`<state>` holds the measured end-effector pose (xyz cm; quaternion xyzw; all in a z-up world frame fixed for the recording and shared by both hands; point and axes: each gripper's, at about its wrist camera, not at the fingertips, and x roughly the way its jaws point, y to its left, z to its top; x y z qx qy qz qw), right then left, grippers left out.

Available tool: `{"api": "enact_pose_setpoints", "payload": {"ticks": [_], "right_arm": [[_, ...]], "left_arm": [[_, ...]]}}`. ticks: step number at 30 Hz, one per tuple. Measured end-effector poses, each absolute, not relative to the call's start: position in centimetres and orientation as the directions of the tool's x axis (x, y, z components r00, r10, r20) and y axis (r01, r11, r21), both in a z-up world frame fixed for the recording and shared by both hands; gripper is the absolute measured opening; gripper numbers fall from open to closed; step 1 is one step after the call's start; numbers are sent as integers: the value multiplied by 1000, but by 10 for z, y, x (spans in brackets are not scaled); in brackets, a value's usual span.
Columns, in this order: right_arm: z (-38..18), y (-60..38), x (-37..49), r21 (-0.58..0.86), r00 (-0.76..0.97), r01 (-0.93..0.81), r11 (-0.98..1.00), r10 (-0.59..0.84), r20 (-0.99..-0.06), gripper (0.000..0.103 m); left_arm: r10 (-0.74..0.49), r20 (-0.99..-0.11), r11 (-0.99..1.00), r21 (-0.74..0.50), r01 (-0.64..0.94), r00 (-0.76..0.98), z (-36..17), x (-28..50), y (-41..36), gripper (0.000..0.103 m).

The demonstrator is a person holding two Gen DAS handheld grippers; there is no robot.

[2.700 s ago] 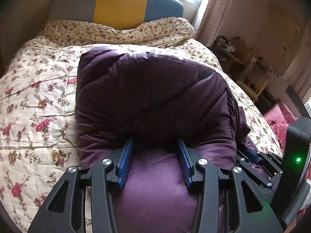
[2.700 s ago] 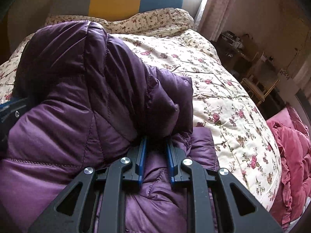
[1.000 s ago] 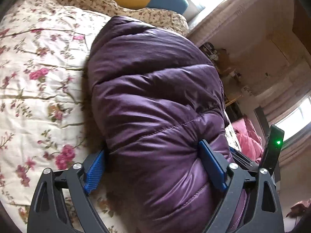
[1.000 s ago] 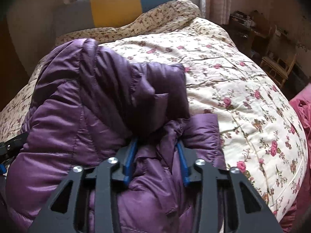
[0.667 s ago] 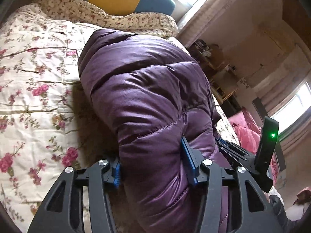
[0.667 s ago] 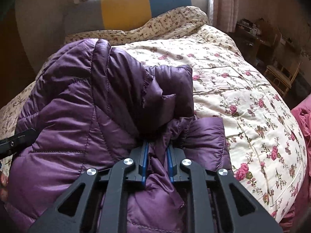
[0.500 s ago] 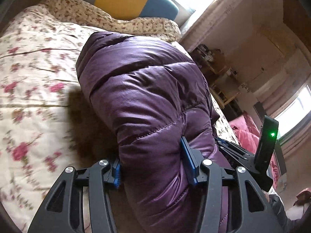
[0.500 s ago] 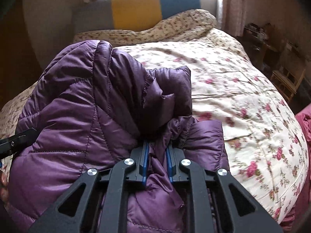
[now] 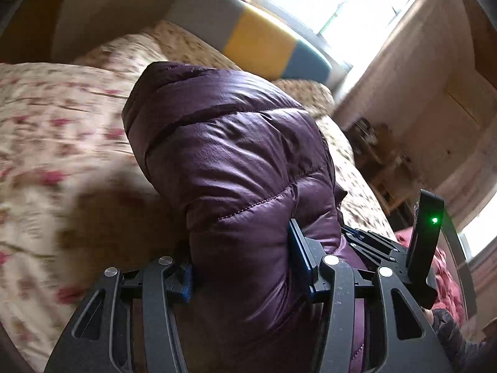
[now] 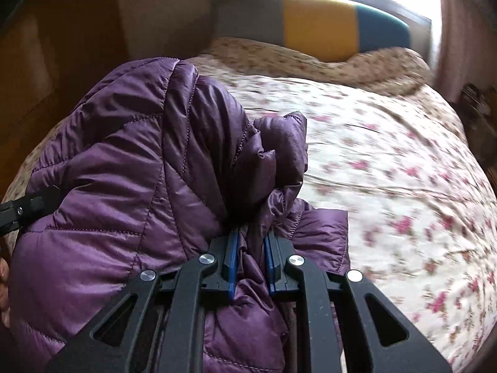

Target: Fold large clothes

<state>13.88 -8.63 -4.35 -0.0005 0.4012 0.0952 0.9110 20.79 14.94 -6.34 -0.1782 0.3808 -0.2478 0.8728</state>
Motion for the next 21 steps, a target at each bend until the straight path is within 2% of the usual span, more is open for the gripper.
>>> {"api": "enact_pose_setpoints", "payload": {"ticks": [9,15,18,21], "right_arm": [[-49,2,144,-37,666,-257,966,149,-731,13],[-69,19,147,-158,699,-234,959,53,-713,15],[-78,16,148,-161,704,-224,961,45,-709,15],[-89,15,152,-167,713,-226,960,46,-699,15]], "left_arm": [[-480,-581,846,-507,169,657,-69,189,223,50],[-414,-625,871,-482,89,661,-92,189,224,53],[-374,-634,891,-448,72,677,-98,186,217,54],[-370,-628,884,-464,53,685,-108,183,220,55]]}}
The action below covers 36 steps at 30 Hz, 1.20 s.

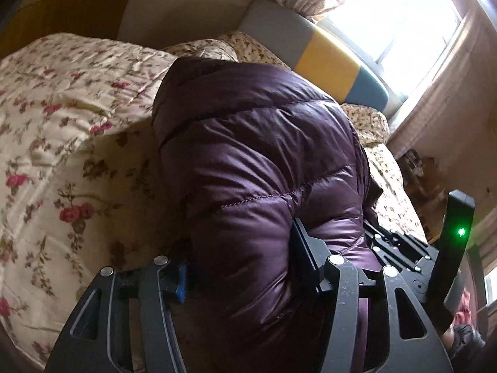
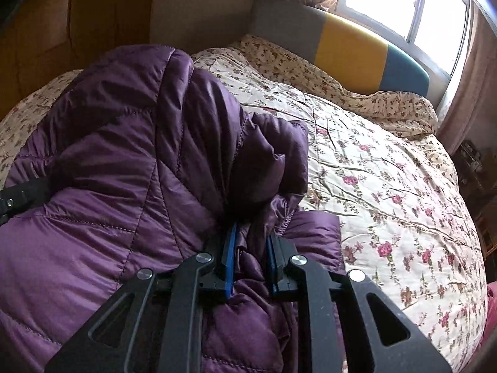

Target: Fold large clothes

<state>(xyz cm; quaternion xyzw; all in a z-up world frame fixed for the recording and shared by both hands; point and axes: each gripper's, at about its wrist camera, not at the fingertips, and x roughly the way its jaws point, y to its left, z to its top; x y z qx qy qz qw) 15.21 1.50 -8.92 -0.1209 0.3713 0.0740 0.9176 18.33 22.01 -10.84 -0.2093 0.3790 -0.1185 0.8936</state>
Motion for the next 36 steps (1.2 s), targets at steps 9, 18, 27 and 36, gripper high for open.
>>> {"api": "enact_pose_setpoints", "payload": {"ticks": [9,18,27,36], "right_arm": [[-83,5,158,-134,708,-225,965,67,-703,20],[-52,-4,150,-99,719,-170,980,55,-692,40],[-34,12,136,-183,743,-114,976,-38,-668,38],[-26,28,152,-244,745,-60,968,-119,-657,35]], "left_arm": [[-312,-649,905,-426,8,694,-102,183,220,63],[-184,-648,936,-345,-70,739,-67,173,226,65],[-142,-638,959,-279,-56,756,-52,176,218,65],[-122,-651,971,-236,-47,749,-52,193,213,65]]}}
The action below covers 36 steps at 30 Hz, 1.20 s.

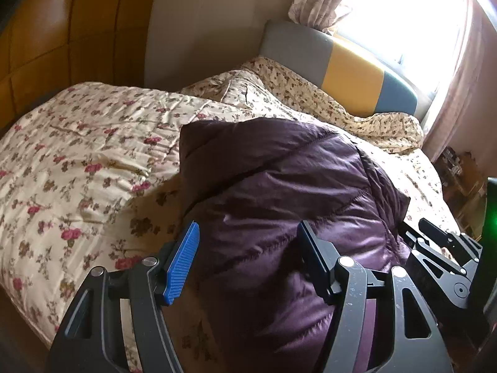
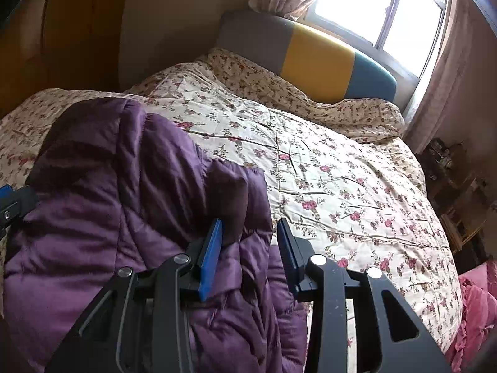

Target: Fold large clothes

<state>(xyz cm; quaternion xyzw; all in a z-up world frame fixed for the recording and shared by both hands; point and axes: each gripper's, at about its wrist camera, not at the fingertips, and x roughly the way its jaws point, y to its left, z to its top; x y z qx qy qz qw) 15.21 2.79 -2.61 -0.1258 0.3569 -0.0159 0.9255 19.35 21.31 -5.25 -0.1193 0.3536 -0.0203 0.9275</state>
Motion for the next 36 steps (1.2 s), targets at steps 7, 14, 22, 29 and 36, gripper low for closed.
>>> {"api": "enact_pose_setpoints", "payload": {"ticks": [7,14,22,29,36], "right_arm": [[-43,29,173,-284,727,-19,959,-182,-663,33],[-66,26,186,-298,702,-37,954,-187,-687,32],[-89,27,198,-286,689,-50,957,-174,-703,32],[-105,26,208,-257,692,-65,964,-142,-708,30],[-88,15,199,-193,693,-84,978,-82,-716,30]], "left_arm": [[-111,-661,979,-199,-31,742,-53,215,207,65],[-114,-665,988,-156,12,738,-60,227,192,65],[-127,-676,989,-142,41,726,-76,238,182,65],[-122,-663,990,-137,40,738,-97,241,177,65],[-122,-667,985,-171,9,735,-86,231,187,66]]}}
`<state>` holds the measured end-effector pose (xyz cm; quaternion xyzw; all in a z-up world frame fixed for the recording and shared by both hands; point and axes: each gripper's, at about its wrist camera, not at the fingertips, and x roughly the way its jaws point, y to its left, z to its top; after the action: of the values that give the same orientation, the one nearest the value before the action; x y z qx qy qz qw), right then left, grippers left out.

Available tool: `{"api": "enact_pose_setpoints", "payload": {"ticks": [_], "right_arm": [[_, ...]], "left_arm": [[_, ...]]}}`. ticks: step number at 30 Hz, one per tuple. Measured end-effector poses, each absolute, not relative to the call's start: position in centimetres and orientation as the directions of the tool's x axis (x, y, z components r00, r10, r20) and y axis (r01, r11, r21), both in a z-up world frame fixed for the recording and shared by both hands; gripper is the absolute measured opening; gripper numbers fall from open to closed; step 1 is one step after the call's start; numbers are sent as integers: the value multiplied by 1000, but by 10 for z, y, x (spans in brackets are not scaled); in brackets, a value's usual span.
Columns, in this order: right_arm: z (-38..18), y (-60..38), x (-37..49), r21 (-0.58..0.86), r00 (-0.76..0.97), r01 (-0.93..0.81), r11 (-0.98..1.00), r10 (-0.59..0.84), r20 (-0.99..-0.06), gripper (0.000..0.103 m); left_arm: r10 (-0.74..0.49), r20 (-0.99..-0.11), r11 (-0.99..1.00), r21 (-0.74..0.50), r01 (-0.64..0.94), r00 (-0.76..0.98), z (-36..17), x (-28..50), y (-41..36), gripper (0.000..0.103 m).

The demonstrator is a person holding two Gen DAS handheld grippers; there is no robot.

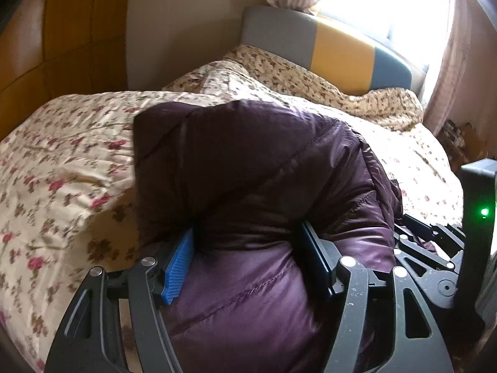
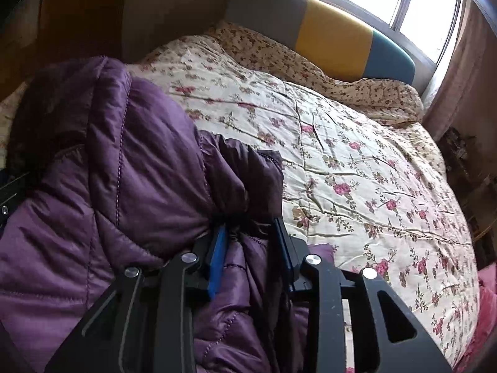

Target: Fold large clothes

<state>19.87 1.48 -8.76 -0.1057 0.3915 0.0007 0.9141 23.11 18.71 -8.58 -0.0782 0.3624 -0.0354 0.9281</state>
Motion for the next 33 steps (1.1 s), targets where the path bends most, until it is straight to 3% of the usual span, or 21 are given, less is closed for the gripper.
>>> {"api": "enact_pose_setpoints", "payload": {"ticks": [8,14,25,33], "right_arm": [[-38,-1,135,-69,737,-194,979,99,-668,31],[-32,3,76,-31,714,-283,959,189,-674,31],[-93,14,71,-152,684,-239,959,55,-728,29],[-80,13,60,-127,698,-216,968,62,-713,32]], "left_arm": [[-108,-618,969,-240,-56,778,-60,168,210,66],[-133,-607,964,-262,-39,783,-54,118,196,66],[-111,-654,988,-151,14,748,-85,99,138,66],[-62,-637,989,-140,-36,768,-71,92,135,68]]}}
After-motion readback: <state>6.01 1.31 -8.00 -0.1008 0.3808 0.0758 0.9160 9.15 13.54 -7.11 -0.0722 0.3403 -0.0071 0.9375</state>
